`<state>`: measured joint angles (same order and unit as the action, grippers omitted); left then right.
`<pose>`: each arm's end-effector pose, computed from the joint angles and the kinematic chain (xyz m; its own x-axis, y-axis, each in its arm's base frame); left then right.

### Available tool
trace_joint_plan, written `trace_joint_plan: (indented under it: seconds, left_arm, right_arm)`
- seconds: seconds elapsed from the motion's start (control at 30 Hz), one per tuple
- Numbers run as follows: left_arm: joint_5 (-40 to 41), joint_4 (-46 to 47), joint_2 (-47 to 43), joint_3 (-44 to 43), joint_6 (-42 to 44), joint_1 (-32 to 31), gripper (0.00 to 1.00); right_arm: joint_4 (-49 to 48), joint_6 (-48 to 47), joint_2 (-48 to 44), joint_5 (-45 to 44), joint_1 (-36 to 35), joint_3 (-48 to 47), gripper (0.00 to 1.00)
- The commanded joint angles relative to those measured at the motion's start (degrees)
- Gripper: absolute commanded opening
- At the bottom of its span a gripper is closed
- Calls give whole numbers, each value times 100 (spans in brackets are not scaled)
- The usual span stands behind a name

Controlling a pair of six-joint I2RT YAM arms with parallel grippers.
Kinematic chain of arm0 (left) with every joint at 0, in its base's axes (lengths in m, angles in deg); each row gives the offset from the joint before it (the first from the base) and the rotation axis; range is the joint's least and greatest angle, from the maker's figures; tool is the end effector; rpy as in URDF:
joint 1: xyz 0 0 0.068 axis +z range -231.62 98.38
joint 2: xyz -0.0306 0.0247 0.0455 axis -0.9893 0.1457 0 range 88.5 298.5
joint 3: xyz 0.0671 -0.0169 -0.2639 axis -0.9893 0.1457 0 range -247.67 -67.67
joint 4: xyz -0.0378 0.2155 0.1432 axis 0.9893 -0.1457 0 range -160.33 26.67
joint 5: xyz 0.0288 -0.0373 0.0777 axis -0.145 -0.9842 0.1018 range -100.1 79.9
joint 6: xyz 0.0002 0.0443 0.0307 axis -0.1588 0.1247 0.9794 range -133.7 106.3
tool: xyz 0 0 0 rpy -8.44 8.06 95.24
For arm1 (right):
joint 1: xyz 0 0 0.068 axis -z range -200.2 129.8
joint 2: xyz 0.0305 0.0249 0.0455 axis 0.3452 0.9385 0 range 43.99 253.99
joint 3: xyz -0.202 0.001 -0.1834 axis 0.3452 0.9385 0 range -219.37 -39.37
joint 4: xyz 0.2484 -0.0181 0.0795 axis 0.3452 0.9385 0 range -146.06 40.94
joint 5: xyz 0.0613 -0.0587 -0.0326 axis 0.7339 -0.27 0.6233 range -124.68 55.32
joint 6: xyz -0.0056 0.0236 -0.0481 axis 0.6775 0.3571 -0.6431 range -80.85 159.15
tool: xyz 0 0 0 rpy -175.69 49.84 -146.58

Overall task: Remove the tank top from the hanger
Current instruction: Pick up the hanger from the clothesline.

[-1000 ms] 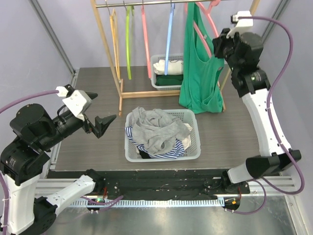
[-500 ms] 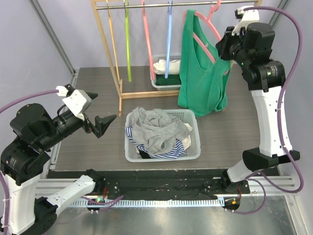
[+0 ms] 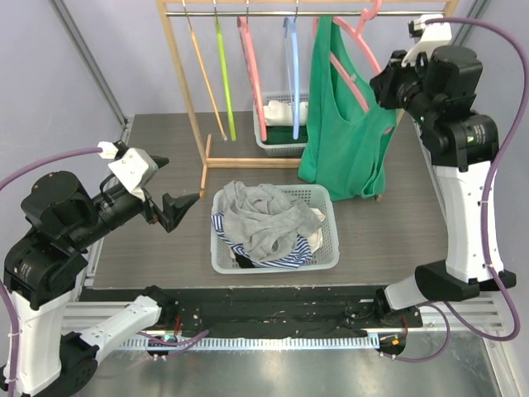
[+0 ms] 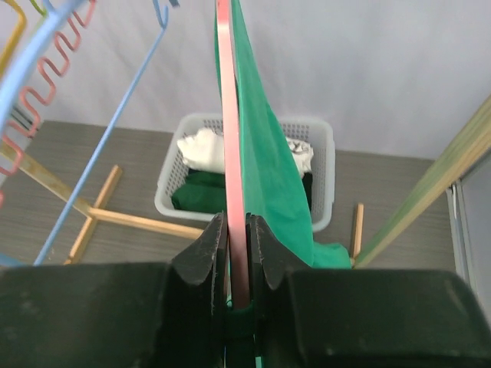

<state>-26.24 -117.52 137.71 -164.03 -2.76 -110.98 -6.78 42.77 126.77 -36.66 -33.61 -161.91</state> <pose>0.0627 -0.0467 0.5205 0.0301 0.1922 -0.9809 0.7188 0.6778 0.1548 0.2384 0.0555 0.5601 -0.1733 0.0236 -0.9846 -0.1881 0.9805 0.0566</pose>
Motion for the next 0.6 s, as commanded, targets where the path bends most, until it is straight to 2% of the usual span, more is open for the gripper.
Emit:
trace_joint_plan:
  seconds: [0.0,0.23,0.37,0.43,0.57]
  left_arm:
    - [-100,269,10,-67,-74,71,100]
    - [-109,251,-34,-50,-74,89,100]
    - [-91,260,-43,-32,-66,80,100]
    - [-91,269,-43,-6,-74,89,100]
    - [-161,278,9,-24,-118,89,100]
  right_arm:
    - [379,139,501,391,-39,-1392,1]
    - [83,315,547,585,-30,-1554,1]
    - [-1389,280,-340,830,-30,-214,1]
    - [-1910,271,-876,962,-30,80,1]
    - [-1853,306,-1457,1226,-30,126,1]
